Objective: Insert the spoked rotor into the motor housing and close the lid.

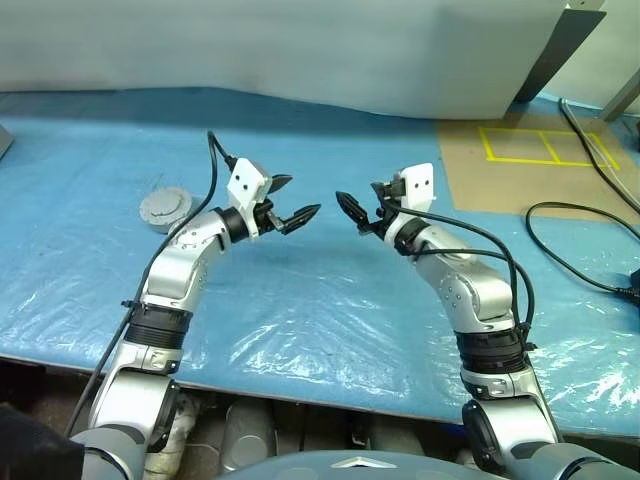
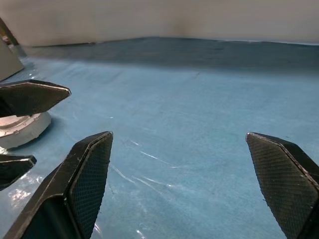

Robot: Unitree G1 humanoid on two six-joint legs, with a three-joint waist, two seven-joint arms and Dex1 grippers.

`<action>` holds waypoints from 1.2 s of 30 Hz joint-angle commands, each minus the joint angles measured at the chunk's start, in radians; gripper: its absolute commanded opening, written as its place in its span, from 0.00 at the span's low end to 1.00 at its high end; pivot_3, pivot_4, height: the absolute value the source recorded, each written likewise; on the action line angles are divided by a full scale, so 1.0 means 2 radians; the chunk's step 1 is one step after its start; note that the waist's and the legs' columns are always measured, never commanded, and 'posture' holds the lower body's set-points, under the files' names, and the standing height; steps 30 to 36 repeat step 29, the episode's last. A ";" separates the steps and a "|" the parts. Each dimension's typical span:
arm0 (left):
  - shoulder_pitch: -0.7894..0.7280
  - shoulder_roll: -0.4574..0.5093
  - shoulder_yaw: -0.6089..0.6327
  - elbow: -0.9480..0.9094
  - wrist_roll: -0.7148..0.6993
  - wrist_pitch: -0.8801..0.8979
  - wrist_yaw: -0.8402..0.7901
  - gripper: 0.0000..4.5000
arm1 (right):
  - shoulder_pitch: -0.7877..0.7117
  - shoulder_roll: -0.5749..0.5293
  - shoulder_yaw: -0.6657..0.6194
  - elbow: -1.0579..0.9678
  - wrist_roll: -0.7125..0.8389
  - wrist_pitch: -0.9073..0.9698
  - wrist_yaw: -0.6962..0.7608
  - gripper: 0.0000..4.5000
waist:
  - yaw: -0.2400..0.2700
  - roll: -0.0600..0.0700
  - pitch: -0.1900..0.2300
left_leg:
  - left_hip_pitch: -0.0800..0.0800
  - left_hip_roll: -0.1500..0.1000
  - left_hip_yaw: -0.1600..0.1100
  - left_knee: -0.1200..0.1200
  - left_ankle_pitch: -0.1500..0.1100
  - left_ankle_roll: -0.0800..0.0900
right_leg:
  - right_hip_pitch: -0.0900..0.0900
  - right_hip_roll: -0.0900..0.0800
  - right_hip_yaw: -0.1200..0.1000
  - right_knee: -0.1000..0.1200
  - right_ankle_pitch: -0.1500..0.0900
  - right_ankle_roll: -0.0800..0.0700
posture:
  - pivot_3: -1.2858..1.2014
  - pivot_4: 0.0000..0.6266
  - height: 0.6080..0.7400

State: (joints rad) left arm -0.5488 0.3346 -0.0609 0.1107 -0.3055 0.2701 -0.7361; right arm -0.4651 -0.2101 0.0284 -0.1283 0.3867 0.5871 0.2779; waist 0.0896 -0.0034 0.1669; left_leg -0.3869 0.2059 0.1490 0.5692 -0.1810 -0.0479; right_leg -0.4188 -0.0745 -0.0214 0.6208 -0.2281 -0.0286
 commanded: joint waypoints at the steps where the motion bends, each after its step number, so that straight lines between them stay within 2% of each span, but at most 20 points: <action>1: -0.001 0.004 0.012 -0.005 0.002 -0.009 0.003 0.99 | -0.005 0.006 0.010 -0.004 -0.020 -0.025 0.001 1.00 | 0.000 0.000 0.000 | 0.000 0.000 0.000 0.000 0.000 0.000 | 0.000 0.000 0.000 0.000 0.000 0.000 | 0.52 0.24 1.00; 7: 0.002 -0.005 0.031 -0.012 -0.019 0.025 0.026 0.99 | 0.005 0.014 0.018 0.007 -0.067 -0.060 -0.018 1.00 | -0.001 0.000 0.000 | 0.000 0.000 0.000 0.000 0.000 0.000 | 0.000 0.000 0.000 0.000 0.000 0.000 | 0.52 0.24 1.00; 11: 0.005 -0.007 0.036 -0.016 -0.009 0.025 0.053 0.99 | 0.013 0.025 0.016 0.009 -0.087 -0.072 -0.035 1.00 | -0.004 0.000 0.000 | 0.000 0.000 0.000 0.000 0.000 0.000 | 0.000 0.000 0.000 0.000 0.000 0.000 | 0.52 0.24 1.00; 17: 0.011 -0.024 0.062 -0.034 -0.022 0.051 0.110 0.99 | 0.015 0.051 0.007 0.010 -0.092 -0.075 -0.052 1.00 | -0.010 0.000 0.000 | 0.000 0.000 0.000 0.000 0.000 0.000 | 0.000 0.000 0.000 0.000 0.000 0.000 | 0.52 0.24 1.00; 36: 0.016 -0.009 0.053 -0.047 -0.014 0.051 0.099 0.99 | 0.006 0.068 0.014 0.030 -0.111 -0.095 -0.052 1.00 | -0.011 0.000 0.000 | 0.000 0.000 0.000 0.000 0.000 0.000 | 0.000 0.000 0.000 0.000 0.000 0.000 | 0.52 0.24 1.00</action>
